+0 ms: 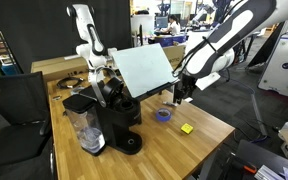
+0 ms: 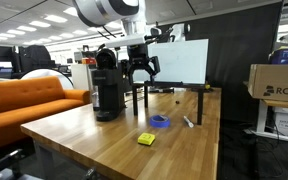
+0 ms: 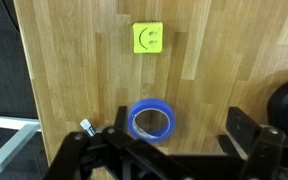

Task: Wipe the table with the sponge

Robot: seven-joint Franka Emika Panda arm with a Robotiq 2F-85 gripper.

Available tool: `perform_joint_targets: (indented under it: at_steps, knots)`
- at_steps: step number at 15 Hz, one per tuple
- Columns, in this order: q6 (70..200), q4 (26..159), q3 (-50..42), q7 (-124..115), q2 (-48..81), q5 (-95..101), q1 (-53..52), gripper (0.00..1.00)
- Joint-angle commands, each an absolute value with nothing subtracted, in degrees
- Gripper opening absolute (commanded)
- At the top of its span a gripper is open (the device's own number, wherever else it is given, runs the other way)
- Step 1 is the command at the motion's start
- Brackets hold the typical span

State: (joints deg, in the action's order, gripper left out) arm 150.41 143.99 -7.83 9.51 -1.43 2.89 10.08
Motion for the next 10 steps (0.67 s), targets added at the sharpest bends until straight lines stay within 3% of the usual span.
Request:
perform_joint_targets:
  at_steps: [1, 6, 10]
  knots:
    - [141.95, 144.52, -8.32, 11.0, -7.72, 3.89, 9.55, 1.0]
    - [127.48, 144.69, -8.76, 15.08, -14.81, 1.9, 8.27, 1.0]
    - [128.06, 144.58, -8.53, 13.27, -14.69, 2.94, 8.29, 1.0]
